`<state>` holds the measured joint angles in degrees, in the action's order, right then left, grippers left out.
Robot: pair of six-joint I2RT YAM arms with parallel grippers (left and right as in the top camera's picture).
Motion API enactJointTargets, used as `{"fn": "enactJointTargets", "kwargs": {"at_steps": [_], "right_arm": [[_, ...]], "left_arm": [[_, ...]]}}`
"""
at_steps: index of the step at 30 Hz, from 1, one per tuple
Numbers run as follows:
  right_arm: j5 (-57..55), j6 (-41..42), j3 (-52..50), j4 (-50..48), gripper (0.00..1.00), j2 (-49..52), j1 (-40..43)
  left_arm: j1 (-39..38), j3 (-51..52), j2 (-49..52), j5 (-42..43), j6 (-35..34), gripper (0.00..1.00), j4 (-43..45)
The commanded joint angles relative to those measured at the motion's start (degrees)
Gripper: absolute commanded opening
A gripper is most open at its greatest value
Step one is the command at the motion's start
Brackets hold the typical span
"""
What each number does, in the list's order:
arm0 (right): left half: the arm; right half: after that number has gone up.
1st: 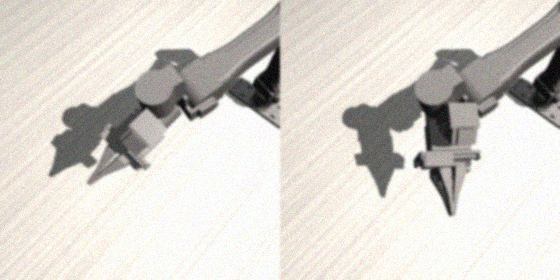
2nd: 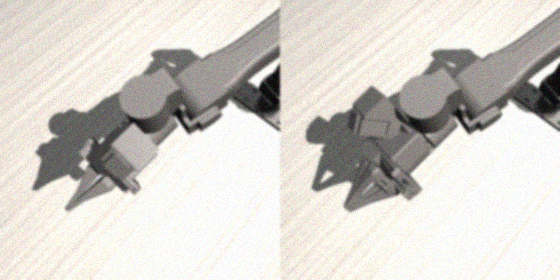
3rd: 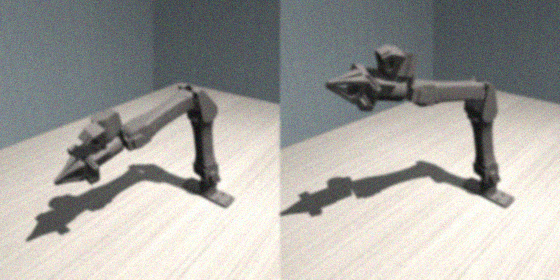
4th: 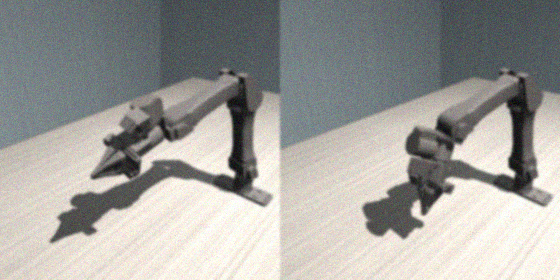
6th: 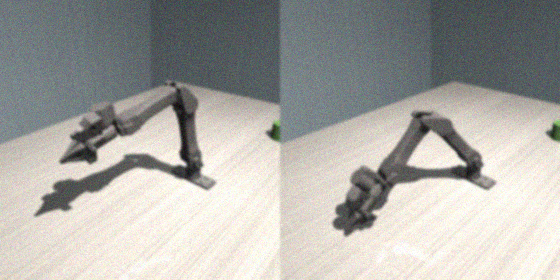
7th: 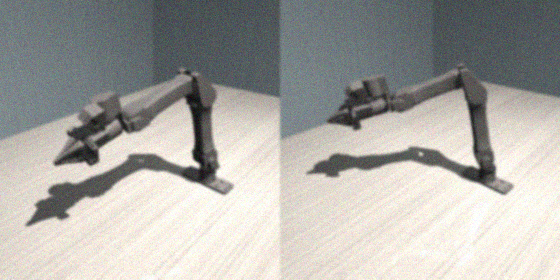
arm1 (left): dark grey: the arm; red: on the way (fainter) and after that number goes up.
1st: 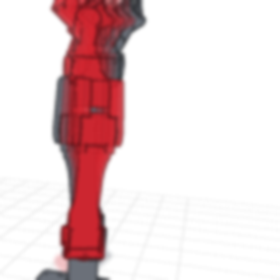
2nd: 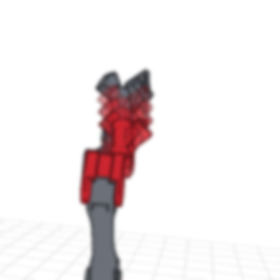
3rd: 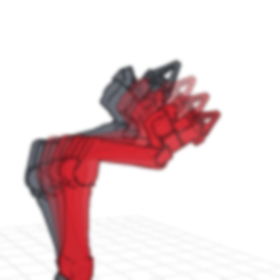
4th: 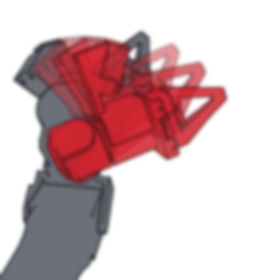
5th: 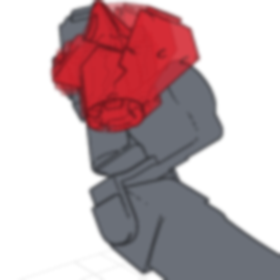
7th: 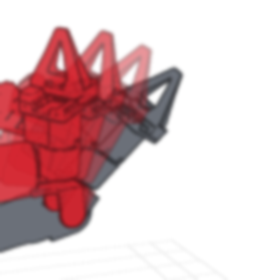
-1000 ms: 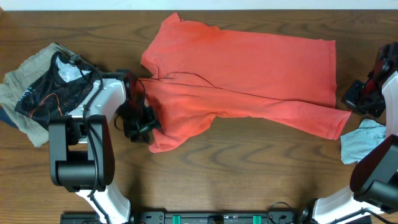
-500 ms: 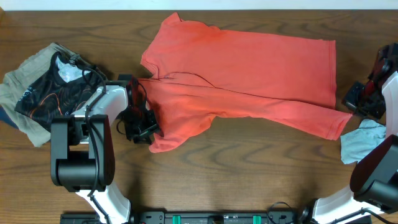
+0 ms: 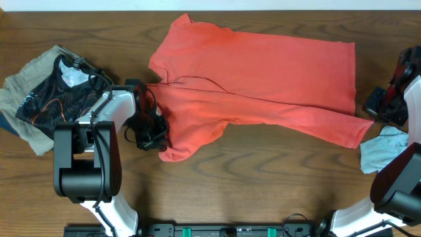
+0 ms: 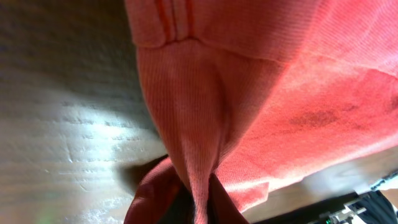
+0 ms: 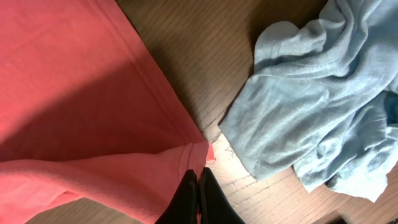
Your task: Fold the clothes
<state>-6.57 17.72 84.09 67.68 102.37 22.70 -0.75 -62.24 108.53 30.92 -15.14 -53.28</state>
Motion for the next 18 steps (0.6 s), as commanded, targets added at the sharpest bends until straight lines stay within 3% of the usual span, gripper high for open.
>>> {"fn": "enactJointTargets", "kwargs": {"at_steps": [1,7,18], "right_arm": [[-1.25,-0.63,-0.11,0.55,0.01,-1.01,-0.46],[-2.03,-0.59,-0.11,2.91,0.01,-1.01,2.69],[0.22,-1.09,-0.11,5.81,0.01,-3.56,6.71]], "left_arm": [[0.33,-0.94,-0.96,3.93,2.43,0.06,-2.62],[2.38,-5.46,-8.90,4.63,7.93,0.06,-11.78],[4.57,-5.55,-24.15,0.90,8.07,0.06,-19.08]]}}
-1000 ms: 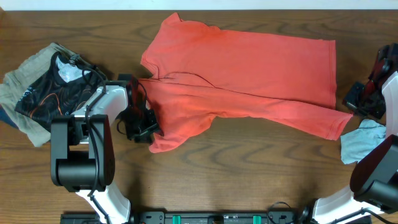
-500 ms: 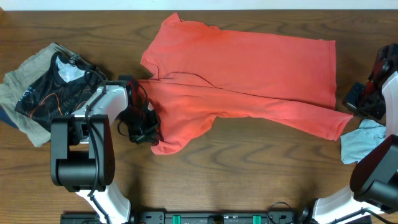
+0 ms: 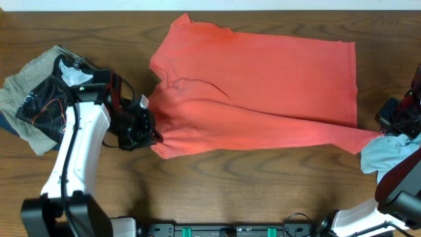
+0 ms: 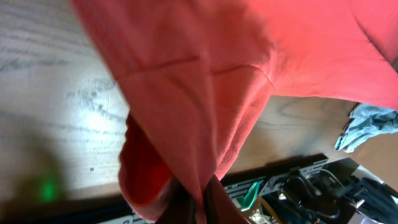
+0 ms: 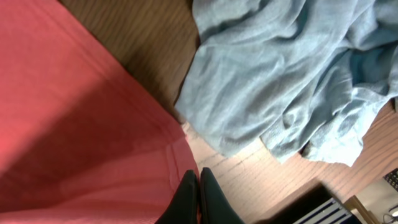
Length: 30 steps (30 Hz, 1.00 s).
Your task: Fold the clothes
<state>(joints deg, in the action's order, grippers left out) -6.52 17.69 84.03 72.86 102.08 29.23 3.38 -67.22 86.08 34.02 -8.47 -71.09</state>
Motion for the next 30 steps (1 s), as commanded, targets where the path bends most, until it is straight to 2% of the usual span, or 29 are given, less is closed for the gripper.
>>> {"fn": "enactJointTargets", "kwargs": {"at_steps": [1,10,15,18,23,26,30], "right_arm": [[0.15,-1.07,-0.04,0.96,0.01,-3.85,0.24],[-0.57,-1.51,-0.04,5.51,0.01,-12.48,2.54],[-0.48,-2.12,-0.04,5.99,0.01,-16.33,2.56],[1.07,-2.14,-0.04,4.33,0.01,-16.85,2.51],[4.57,-2.12,-0.04,-2.78,0.01,-15.41,1.20],[5.29,-2.12,-0.04,-7.41,0.01,-13.57,-0.68],[5.31,-2.10,-0.04,-12.37,0.01,-10.36,-2.89]], "left_arm": [[0.72,-0.57,-2.19,-2.45,1.40,0.06,-1.73],[9.05,-0.57,-10.60,-2.45,1.38,0.06,-7.34],[11.13,-0.57,-15.74,0.15,1.36,0.06,-6.25],[11.02,-0.57,-16.72,0.59,0.07,0.06,-2.82],[10.99,-0.57,-15.50,3.17,-3.34,0.06,8.59],[10.29,-0.57,-13.53,3.32,-6.64,0.06,15.74],[7.80,-0.57,-9.79,3.28,-7.13,0.06,23.10]]}}
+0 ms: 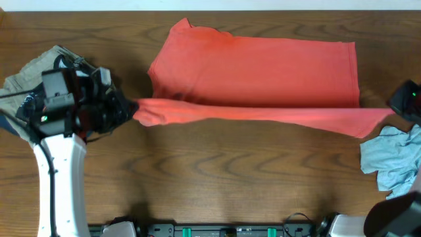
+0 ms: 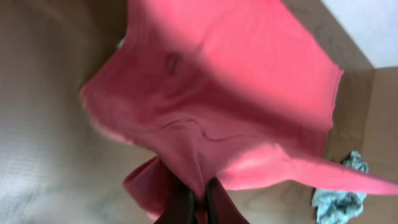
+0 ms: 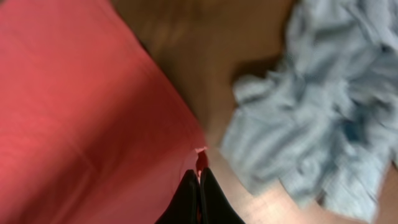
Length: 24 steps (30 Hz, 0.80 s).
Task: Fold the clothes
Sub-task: 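Fold the shirt's bottom half upward with both grippers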
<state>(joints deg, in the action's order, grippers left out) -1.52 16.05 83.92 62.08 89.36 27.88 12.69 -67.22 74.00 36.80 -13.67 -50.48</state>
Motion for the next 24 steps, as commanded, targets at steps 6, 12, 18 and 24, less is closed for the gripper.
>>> {"fn": "enactJointTargets", "kwargs": {"at_steps": [6,12,18,24], "right_arm": [[0.28,-0.46,0.07,-8.85,0.01,8.59,-3.50],[0.35,-0.20,0.07,-16.37,0.01,14.29,-3.63],[5.81,0.66,0.07,-25.99,0.17,18.25,-3.63],[7.34,0.39,0.07,-24.39,0.43,19.63,-3.50]], "left_arm": [[-3.30,-0.57,9.33,0.28,-6.25,0.06,15.89],[-3.61,-0.57,15.69,0.26,-8.33,0.06,24.50],[-5.73,-0.57,22.23,0.26,-8.33,0.34,31.21],[-5.97,-0.55,25.90,-0.39,-7.63,0.58,27.43]]}}
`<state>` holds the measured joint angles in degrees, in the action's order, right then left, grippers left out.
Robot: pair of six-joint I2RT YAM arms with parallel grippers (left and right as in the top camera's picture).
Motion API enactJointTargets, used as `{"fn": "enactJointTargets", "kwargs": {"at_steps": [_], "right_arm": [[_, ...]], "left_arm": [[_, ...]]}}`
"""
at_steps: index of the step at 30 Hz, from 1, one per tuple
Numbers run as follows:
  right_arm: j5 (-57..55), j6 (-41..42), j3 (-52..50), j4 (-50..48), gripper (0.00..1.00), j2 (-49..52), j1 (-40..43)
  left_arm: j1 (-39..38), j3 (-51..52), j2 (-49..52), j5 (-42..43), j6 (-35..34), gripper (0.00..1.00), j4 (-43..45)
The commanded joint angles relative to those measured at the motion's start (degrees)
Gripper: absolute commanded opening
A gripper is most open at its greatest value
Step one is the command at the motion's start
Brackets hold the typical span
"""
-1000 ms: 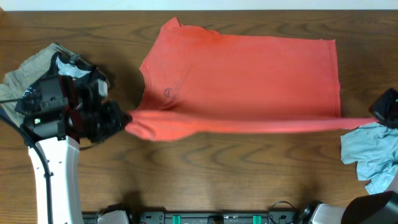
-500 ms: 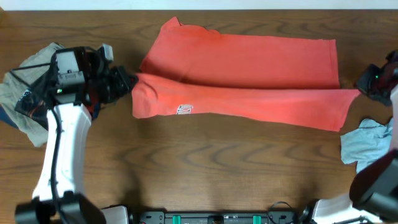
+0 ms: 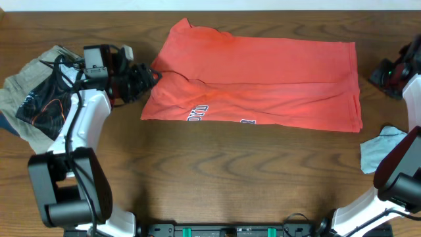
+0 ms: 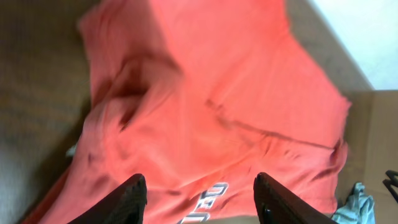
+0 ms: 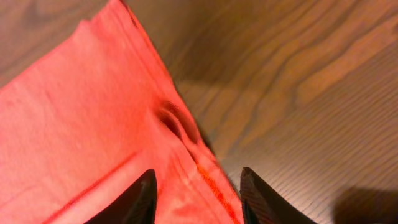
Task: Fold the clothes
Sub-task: 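Fold the shirt's bottom half upward with both grippers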
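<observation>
The red shirt (image 3: 256, 79) lies flat at the far middle of the table, folded lengthwise, with white lettering (image 3: 197, 113) showing along its near edge. My left gripper (image 3: 146, 76) hovers at the shirt's left end; in the wrist view it (image 4: 202, 199) is open over the red cloth (image 4: 205, 112) with nothing between its fingers. At the shirt's right end my right gripper (image 3: 376, 71) is also open; its wrist view shows it (image 5: 198, 199) spread above the hem corner (image 5: 180, 130).
A pile of dark and khaki clothes (image 3: 39, 92) lies at the left edge of the table. A light blue garment (image 3: 381, 150) lies at the near right. Bare wooden table (image 3: 217, 178) fills the near half.
Both grippers were shut on the ends of the shirt's edge, stretched taut above the table. Now that edge lies folded over onto the shirt, and both grippers are open beside it.
First the shirt lay spread and rumpled, my left gripper shut on its near left part and my right on its right hem corner. Then the near edge was drawn straighter, then held stretched off the table. Now the shirt lies folded lengthwise and released.
</observation>
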<state>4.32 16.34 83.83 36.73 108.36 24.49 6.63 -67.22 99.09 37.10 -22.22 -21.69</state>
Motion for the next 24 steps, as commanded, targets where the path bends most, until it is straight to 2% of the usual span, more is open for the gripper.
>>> {"fn": "enactJointTargets", "kwargs": {"at_steps": [1,3,7,10,18,24], "right_arm": [[1.49,-0.61,0.15,1.92,0.42,0.63,-0.11],[1.22,-1.73,0.15,4.13,0.40,0.63,-0.11],[-6.14,-1.84,-0.35,10.36,0.39,0.66,-0.13],[-9.42,-1.86,-2.38,11.96,0.39,0.66,-0.13],[-7.06,-1.84,-12.63,4.24,0.49,0.66,-0.13],[-6.82,-1.81,-18.36,-1.27,0.49,0.66,-0.13]], "left_arm": [[0.09,-0.52,0.92,-0.72,1.95,0.58,-2.67],[0.09,-0.50,0.90,-2.78,3.08,0.58,-5.86],[0.07,-0.50,0.92,-13.66,3.10,0.59,-14.23],[-0.02,-0.20,0.92,-18.43,3.96,0.62,-17.11],[-0.04,4.46,0.94,-18.53,4.57,0.69,-11.52],[-0.09,7.45,0.96,-18.53,4.57,0.70,-5.57]]}}
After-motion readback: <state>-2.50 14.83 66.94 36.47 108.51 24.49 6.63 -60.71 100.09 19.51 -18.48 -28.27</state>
